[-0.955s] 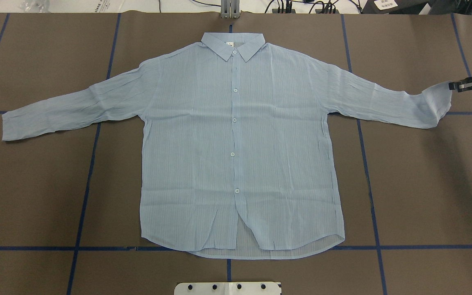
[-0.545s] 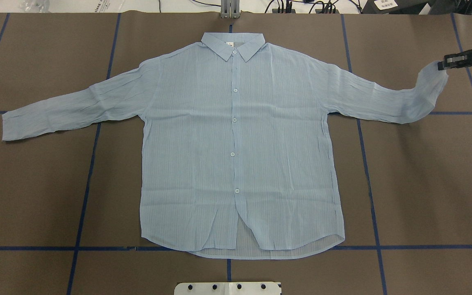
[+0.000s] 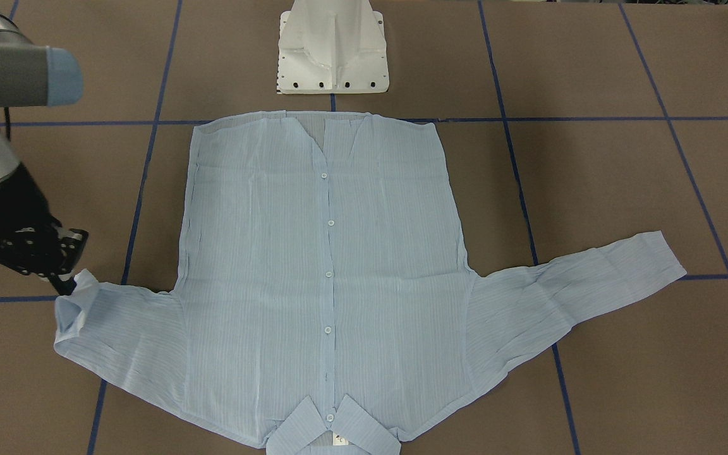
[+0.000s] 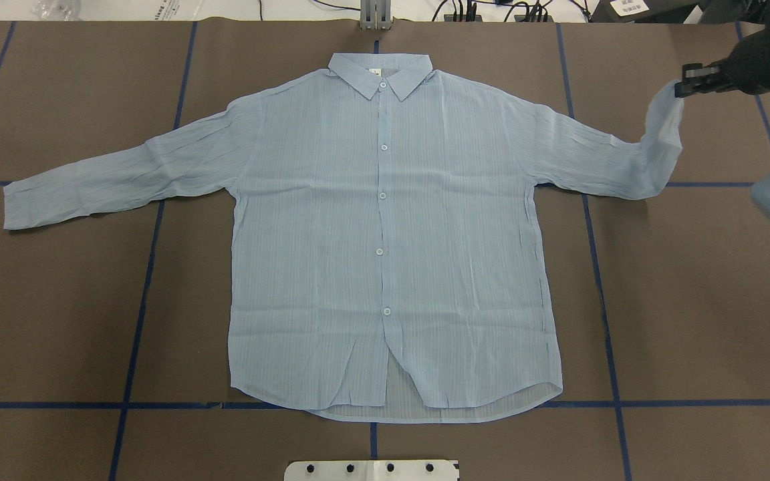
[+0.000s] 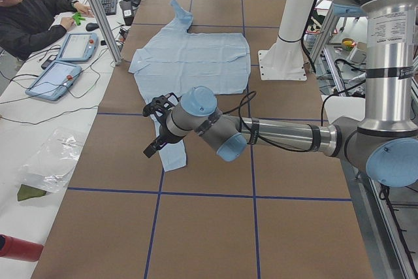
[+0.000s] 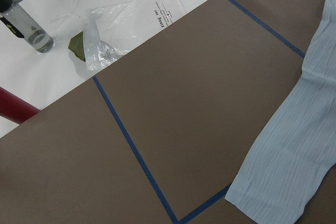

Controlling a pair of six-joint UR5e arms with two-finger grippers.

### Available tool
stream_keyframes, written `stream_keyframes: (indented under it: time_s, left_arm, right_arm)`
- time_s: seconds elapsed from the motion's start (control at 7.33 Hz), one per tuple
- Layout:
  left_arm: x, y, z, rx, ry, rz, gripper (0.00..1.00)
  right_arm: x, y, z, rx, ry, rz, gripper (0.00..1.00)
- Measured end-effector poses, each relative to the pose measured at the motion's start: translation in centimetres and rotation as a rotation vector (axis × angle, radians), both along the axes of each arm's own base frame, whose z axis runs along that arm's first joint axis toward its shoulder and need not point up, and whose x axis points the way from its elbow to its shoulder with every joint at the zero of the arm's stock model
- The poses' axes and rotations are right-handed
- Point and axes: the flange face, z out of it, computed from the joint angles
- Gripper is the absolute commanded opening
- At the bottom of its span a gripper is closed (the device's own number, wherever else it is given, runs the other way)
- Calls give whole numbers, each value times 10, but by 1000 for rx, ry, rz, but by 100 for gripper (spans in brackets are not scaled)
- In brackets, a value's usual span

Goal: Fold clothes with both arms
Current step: 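Lift the sleeve with the right gripper and carry it across the shirt, then lay the sleeve across the chest, open the right gripper and withdraw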

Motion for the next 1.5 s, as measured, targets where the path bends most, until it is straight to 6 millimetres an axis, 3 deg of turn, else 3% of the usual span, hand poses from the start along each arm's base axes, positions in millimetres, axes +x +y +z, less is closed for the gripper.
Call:
stream_keyframes:
  time_s: [0.27, 0.41, 0.68, 0.82, 0.95, 1.09, 1.23, 1.36, 1.5]
  left_arm:
    - [0, 0, 4, 0, 0, 0, 100]
    - [0, 0, 5, -1, 0, -1, 100]
    - [-1, 0, 6, -2, -1, -1, 100]
    - [-1, 0, 6, -3, -1, -1, 100]
    - [-1, 1, 7, -4, -1, -1, 100]
    - [-1, 2, 8, -6, -1, -1, 100]
    - [-1, 2, 9, -7, -1, -1, 100]
    - [-1, 3, 10, -8, -1, -1, 100]
    - [-1, 4, 11, -9, -1, -1, 100]
  right_arm:
    - [-74, 2, -76, -46, -11, 80, 0]
    - [-114, -6, -108, -69, -23, 128, 0]
    - [-208, -40, -184, -123, -29, 222, 0]
    - [-237, -48, -217, -135, -30, 249, 0]
    - [-257, -46, -237, -130, -27, 261, 0]
    - [-277, -37, -243, -116, -11, 266, 0]
    - [-302, -23, -240, -98, 14, 266, 0]
    - [-330, -9, -238, -82, 43, 266, 8]
    - [-358, 2, -245, -85, 56, 287, 50]
